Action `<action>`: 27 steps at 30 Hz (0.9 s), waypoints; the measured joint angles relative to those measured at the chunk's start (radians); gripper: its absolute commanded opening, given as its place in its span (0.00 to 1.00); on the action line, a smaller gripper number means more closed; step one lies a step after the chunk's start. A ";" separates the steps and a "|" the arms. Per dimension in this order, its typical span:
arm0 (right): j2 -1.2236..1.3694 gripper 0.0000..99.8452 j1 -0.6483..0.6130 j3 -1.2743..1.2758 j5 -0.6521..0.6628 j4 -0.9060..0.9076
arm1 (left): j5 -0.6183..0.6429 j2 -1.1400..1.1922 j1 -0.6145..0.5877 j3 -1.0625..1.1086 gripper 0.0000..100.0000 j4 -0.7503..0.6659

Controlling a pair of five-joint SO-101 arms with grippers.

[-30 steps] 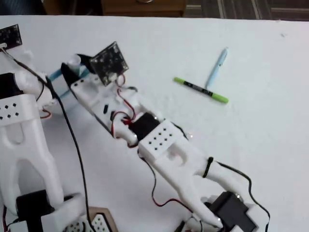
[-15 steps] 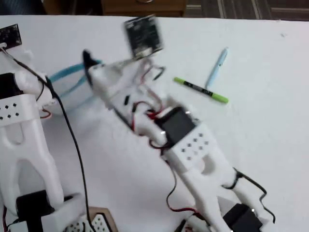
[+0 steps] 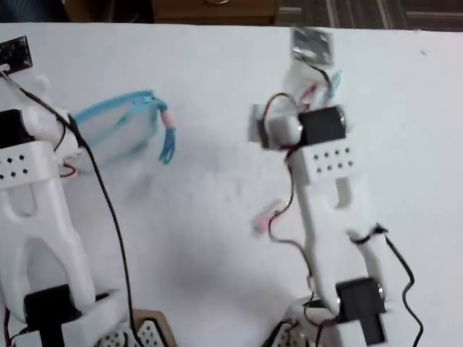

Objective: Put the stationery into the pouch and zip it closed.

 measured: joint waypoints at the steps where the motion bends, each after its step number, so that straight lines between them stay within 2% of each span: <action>1: 0.020 0.28 0.015 0.003 -0.023 0.046 | 0.000 0.000 0.000 0.000 0.02 0.000; 4: 0.074 0.28 0.038 0.032 -0.071 0.153 | 0.000 0.000 0.000 0.000 0.02 0.000; 7: 0.126 0.24 0.038 0.120 -0.112 0.176 | 0.000 0.000 0.000 0.000 0.02 0.000; 12: 0.215 0.11 0.084 0.292 -0.132 0.005 | 0.000 0.000 0.000 0.000 0.02 0.000; 15: 0.278 0.09 0.083 0.348 -0.138 -0.123 | 0.000 0.000 0.000 0.000 0.02 0.000; 19: 0.376 0.13 0.074 0.354 -0.189 -0.203 | 0.000 0.000 0.000 0.000 0.02 0.000; 27: 0.493 0.32 0.064 0.354 -0.210 -0.287 | 0.000 0.000 0.000 0.000 0.02 0.000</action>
